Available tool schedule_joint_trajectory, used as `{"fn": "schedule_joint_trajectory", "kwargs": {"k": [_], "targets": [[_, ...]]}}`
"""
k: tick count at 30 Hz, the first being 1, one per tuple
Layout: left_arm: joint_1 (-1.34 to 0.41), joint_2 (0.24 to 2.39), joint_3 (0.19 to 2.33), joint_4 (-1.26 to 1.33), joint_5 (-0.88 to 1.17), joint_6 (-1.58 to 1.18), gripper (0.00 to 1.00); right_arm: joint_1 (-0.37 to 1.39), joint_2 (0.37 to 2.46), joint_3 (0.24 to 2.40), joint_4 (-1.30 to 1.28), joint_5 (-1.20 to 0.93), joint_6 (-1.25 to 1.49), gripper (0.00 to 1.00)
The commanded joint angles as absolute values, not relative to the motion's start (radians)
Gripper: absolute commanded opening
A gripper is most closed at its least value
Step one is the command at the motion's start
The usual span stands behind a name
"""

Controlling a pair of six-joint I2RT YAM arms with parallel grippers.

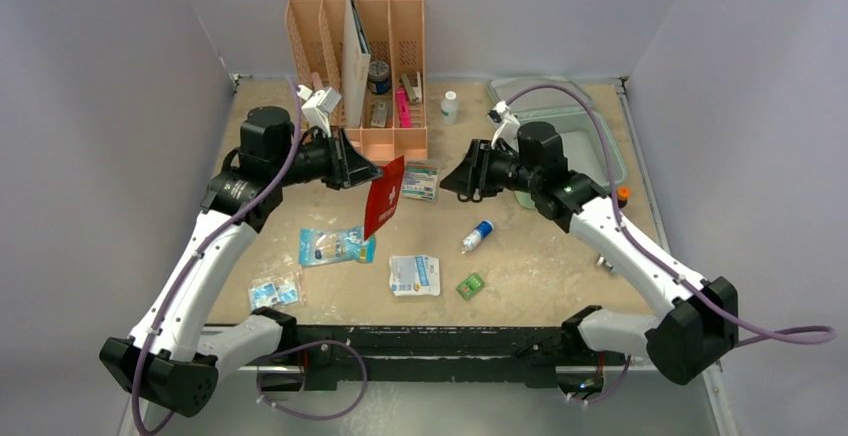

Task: Organize the medicine kit
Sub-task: Place the medicine pouch inside the medicine box.

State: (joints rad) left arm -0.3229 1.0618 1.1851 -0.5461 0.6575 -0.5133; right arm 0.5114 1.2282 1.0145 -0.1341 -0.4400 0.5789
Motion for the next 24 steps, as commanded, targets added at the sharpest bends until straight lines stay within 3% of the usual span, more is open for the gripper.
{"fn": "schedule_joint_trajectory", "kwargs": {"k": [1, 10, 24], "targets": [[-0.321, 1.070, 1.199, -0.468, 0.577, -0.654, 0.00, 0.586, 1.196, 1.089, -0.152, -0.339, 0.687, 0.53], [-0.321, 1.115, 1.235, -0.514, 0.426, -0.749, 0.00, 0.862, 1.267, 1.320, -0.280, -0.090, 0.676, 0.69], [-0.321, 1.141, 1.231, -0.491, 0.393, -0.848, 0.00, 1.063, 1.522, 1.620, -0.487, 0.252, 0.577, 0.71]]}}
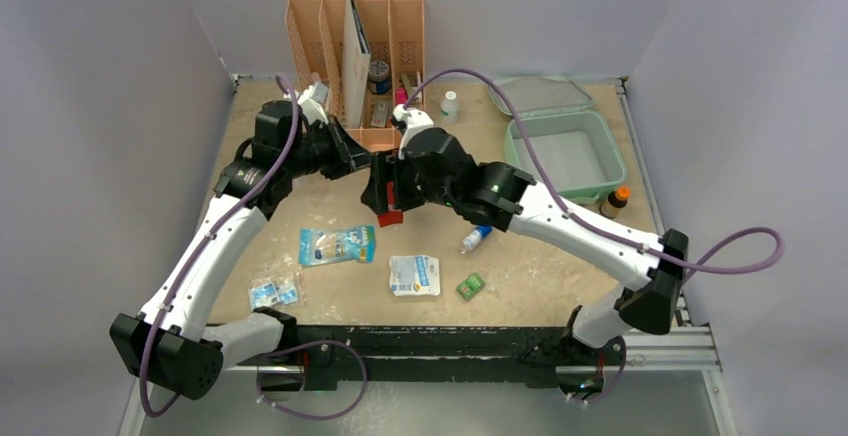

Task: Organize the medicine kit
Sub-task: Place the medicine pouch inside the medicine box.

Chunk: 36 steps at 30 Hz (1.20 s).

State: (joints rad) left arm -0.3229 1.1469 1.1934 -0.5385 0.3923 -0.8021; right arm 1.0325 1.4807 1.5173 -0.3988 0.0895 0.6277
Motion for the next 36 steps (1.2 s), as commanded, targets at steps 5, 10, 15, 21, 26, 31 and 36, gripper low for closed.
{"fn": "schedule_joint_trajectory", "kwargs": {"k": [5, 10, 15, 21, 26, 31, 36], "targets": [[-0.321, 1.137, 1.237, -0.495, 0.413, -0.867, 0.00, 1.078, 1.604, 1.687, -0.561, 0.336, 0.539, 0.65], [-0.320, 1.132, 1.240, -0.511, 0.432, -0.878, 0.00, 1.081, 1.627, 1.695, -0.565, 0.326, 0.494, 0.34], [-0.321, 1.108, 1.230, -0.511, 0.420, -0.873, 0.00, 1.081, 1.591, 1.637, -0.515, 0.313, 0.481, 0.02], [-0.321, 1.091, 1.238, -0.540, 0.391, -0.767, 0.22, 1.070, 1.552, 1.590, -0.541, 0.283, 0.448, 0.00], [-0.321, 1.091, 1.270, -0.583, 0.394, -0.649, 0.44, 0.992, 1.507, 1.569, -0.571, 0.230, 0.385, 0.00], [-0.321, 1.086, 1.250, -0.592, 0.420, -0.535, 0.55, 0.882, 1.433, 1.565, -0.630, 0.201, 0.301, 0.00], [-0.321, 1.068, 1.171, -0.568, 0.442, -0.451, 0.66, 0.803, 1.415, 1.625, -0.721, 0.303, 0.159, 0.00]]}}
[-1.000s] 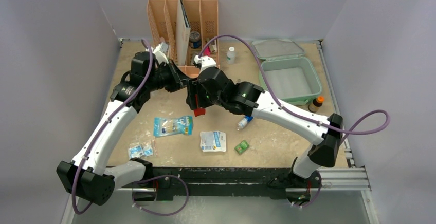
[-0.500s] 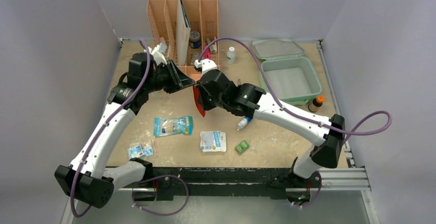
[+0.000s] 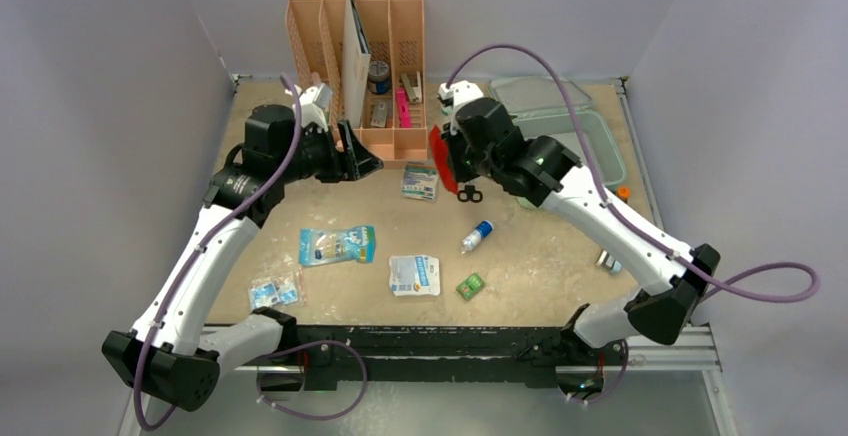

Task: Organize the medicine kit
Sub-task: Place the medicine pouch inside the medicine box.

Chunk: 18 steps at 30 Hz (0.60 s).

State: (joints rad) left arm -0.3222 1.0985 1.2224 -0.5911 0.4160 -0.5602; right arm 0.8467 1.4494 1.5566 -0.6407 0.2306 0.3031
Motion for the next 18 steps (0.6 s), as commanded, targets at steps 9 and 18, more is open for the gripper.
{"fn": "schedule_joint_trajectory", "kwargs": {"k": [9, 18], "targets": [[-0.322, 0.997, 1.004, -0.500, 0.285, -0.342, 0.89, 0.521, 1.434, 1.678, -0.848, 0.340, 0.010, 0.00], [-0.322, 0.983, 0.892, -0.430, 0.314, -0.360, 0.90, 0.381, 1.513, 1.717, -0.877, 0.493, -0.141, 0.00]]}}
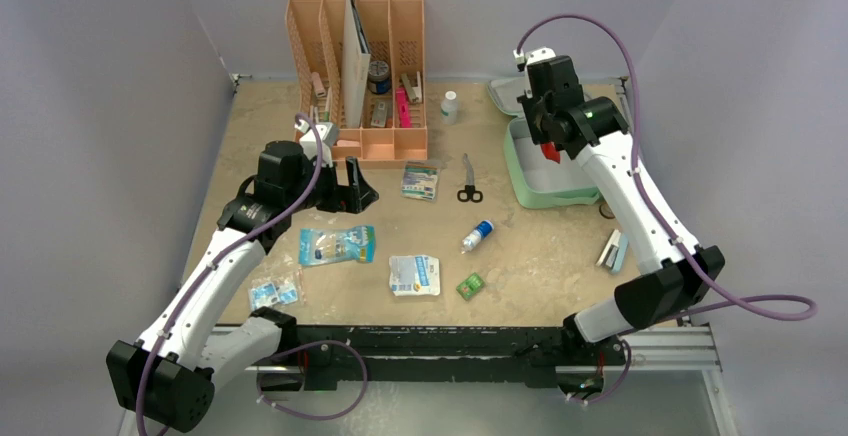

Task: Organize the medicine kit
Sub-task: Place the medicine pouch inside the medicine box.

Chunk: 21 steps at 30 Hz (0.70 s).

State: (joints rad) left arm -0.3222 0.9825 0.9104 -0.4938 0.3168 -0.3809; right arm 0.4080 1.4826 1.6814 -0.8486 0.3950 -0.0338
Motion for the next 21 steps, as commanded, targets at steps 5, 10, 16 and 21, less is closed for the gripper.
{"fn": "schedule_joint_trajectory", "kwargs": {"k": [5, 10, 16, 21], "targets": [[-0.322, 1.009, 0.876, -0.457, 0.315, -0.310, 0.90, 0.314, 1.564, 1.697, -0.807, 0.528, -0.267, 0.00], [-0.321, 0.995, 0.843, -0.451, 0.308, -0.292, 0.90, 0.265, 1.611, 1.627, -0.668, 0.531, -0.382, 0.00], [-0.322, 0.989, 0.839, -0.452, 0.301, -0.284, 0.89, 0.219, 1.709, 1.628, -0.599, 0.502, -0.420, 0.00], [-0.322, 0.981, 0.836, -0.456, 0.296, -0.285, 0.89, 0.216, 1.756, 1.556, -0.457, 0.515, -0.480, 0.00]]}}
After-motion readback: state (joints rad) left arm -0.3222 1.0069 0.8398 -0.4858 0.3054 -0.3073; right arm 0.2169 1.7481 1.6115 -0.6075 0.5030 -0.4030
